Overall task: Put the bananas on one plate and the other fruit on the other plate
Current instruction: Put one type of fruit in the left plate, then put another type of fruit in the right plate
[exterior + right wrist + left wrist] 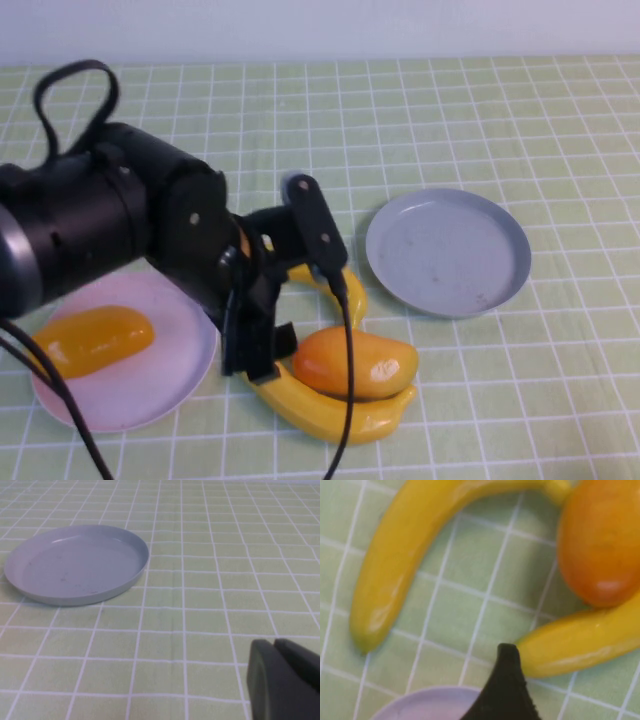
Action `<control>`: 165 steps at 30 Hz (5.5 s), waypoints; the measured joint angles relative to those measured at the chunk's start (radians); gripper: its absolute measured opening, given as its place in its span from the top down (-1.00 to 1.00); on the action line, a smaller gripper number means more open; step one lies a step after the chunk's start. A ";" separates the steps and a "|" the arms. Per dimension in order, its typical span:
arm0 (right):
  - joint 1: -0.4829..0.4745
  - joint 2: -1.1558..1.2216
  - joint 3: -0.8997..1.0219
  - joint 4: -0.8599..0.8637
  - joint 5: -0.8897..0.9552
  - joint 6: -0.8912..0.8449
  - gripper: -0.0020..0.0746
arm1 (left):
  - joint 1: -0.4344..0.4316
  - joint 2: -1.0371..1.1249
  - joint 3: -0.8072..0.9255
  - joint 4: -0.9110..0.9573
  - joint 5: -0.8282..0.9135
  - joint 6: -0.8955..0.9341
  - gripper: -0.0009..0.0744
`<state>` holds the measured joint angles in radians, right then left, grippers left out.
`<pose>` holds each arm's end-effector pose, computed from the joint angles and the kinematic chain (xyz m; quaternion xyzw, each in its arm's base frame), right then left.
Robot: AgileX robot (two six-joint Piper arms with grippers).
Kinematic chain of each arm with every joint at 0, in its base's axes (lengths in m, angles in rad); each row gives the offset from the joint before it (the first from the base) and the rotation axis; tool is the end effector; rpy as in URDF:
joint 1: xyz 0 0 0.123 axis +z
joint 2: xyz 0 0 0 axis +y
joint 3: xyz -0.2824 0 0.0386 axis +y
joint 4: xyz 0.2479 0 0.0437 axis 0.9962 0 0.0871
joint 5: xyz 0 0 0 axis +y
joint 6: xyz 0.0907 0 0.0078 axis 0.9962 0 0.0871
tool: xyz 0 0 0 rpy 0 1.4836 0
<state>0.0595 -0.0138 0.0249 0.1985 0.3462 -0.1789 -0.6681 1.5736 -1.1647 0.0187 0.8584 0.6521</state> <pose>0.0527 0.0093 0.1748 -0.0407 0.7927 0.0471 0.6064 0.2510 -0.1965 0.2626 0.6052 0.7720 0.0066 0.1942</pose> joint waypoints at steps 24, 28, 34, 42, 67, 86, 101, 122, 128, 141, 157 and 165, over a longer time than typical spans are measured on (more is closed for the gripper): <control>0.000 0.000 0.000 0.000 0.000 0.000 0.99 | -0.120 0.139 -0.002 -0.072 -0.174 0.322 -0.43; 0.000 0.000 0.000 0.000 0.000 0.000 0.99 | -0.120 0.153 -0.002 -0.080 -0.192 0.346 -0.43; 0.000 0.000 0.000 0.000 0.000 0.000 0.99 | -0.120 0.162 -0.007 -0.089 -0.207 0.363 -0.43; 0.000 0.000 0.000 0.000 0.000 0.000 0.99 | -0.120 0.216 -0.009 -0.099 -0.223 0.398 -0.43; 0.000 0.000 0.000 0.000 0.000 0.000 0.99 | -0.120 0.140 -0.166 -0.093 -0.075 0.178 -0.34; 0.000 0.000 0.000 0.000 0.000 0.000 0.99 | 0.032 0.029 -0.092 0.157 0.338 -0.465 -0.34; 0.000 0.000 0.000 0.000 0.000 0.000 0.99 | 0.186 -0.031 0.156 0.177 0.105 -0.494 -0.33; 0.000 0.000 0.000 0.000 0.000 0.000 0.99 | 0.231 -0.051 0.056 0.178 0.256 -0.636 -0.70; 0.000 0.000 0.000 0.000 0.000 0.000 0.99 | 0.231 -0.155 -0.007 0.168 0.290 -0.660 0.44; 0.000 0.000 0.000 0.000 0.000 0.000 0.99 | 0.227 -0.728 0.274 0.068 -0.003 -0.687 0.96; 0.000 0.000 0.000 0.000 0.000 0.000 0.99 | 0.227 -0.987 0.531 0.104 0.015 -0.720 0.97; 0.000 0.000 0.000 0.000 0.000 0.000 0.99 | 0.258 -1.086 0.695 0.101 -0.377 -0.679 0.97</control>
<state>0.0595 -0.0138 0.0249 0.1985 0.3462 -0.1789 -0.4106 0.4874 -0.4702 0.1195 0.4811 -0.0274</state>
